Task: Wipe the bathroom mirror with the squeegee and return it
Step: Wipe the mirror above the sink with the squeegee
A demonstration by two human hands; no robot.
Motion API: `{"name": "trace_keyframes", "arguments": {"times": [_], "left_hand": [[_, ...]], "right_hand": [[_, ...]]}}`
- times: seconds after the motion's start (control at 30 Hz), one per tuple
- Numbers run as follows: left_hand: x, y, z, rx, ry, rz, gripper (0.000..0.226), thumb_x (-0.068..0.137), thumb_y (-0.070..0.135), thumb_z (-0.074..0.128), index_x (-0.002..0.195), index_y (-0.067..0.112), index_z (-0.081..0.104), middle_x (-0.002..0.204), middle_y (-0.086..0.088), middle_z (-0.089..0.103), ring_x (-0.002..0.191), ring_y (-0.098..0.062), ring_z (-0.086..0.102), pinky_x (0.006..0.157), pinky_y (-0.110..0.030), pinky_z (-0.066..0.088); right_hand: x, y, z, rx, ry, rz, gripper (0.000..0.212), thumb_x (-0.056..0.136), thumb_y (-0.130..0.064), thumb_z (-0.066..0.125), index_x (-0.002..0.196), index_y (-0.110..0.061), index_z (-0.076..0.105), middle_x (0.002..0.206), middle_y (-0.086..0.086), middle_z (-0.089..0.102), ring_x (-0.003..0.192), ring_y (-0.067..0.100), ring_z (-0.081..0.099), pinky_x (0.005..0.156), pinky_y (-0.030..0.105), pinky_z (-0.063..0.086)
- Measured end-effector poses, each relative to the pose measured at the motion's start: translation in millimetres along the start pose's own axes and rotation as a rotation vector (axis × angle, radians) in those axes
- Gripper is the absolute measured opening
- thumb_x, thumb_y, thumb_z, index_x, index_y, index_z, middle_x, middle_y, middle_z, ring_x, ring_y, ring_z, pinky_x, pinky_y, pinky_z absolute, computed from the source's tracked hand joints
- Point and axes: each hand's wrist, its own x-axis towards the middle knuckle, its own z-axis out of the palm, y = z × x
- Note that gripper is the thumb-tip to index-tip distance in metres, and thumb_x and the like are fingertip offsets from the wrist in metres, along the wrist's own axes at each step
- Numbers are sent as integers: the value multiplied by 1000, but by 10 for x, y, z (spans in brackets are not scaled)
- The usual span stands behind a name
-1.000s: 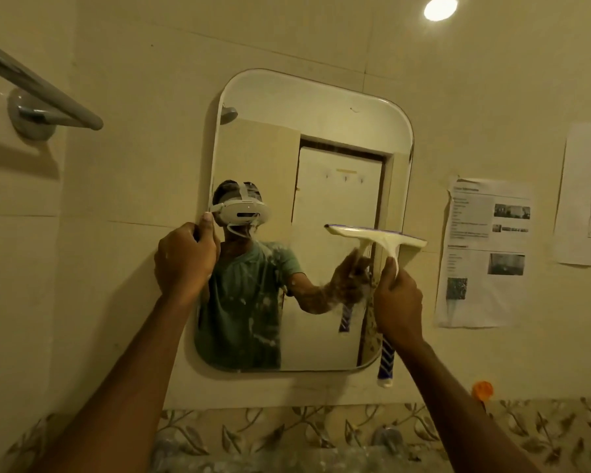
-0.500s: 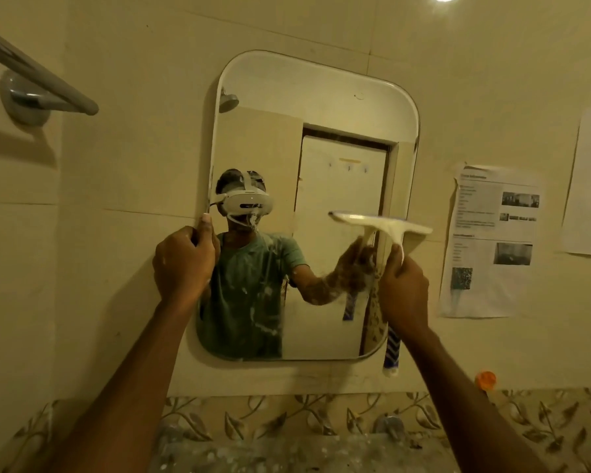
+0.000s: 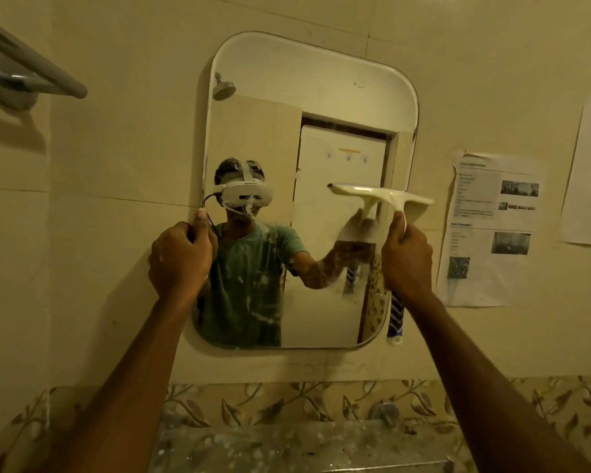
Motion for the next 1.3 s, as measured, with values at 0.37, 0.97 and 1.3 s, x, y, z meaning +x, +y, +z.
{"name": "trace_keyframes", "arguments": {"times": [0.37,0.97,1.3], "left_hand": [[-69,-83,25,-38,12,-6,62,95,63,31,78,12,61,74,-8,63,73,-26,61,65,-35,47],[-70,-70,18,-27,-12,-13,58,99,53,29,87,9,65,86,-13,67,82,-30,62,73,-39,49],[-84,-78,48,7,18,4,58,101,51,28,93,7,64,92,-14,67,88,-29,63,73,-34,43]], "right_hand": [[-1145,616,22,-71,-98,147,52,99,-57,26,89,-21,62,70,0,64,61,19,62,50,31,48],[-1541,734,32,-92,-104,225,46,101,-50,30,77,-21,57,57,2,59,51,20,61,53,44,56],[-736,364,-4,-75,-36,110,42,102,-54,26,85,-28,54,67,4,61,57,27,63,51,50,57]]}}
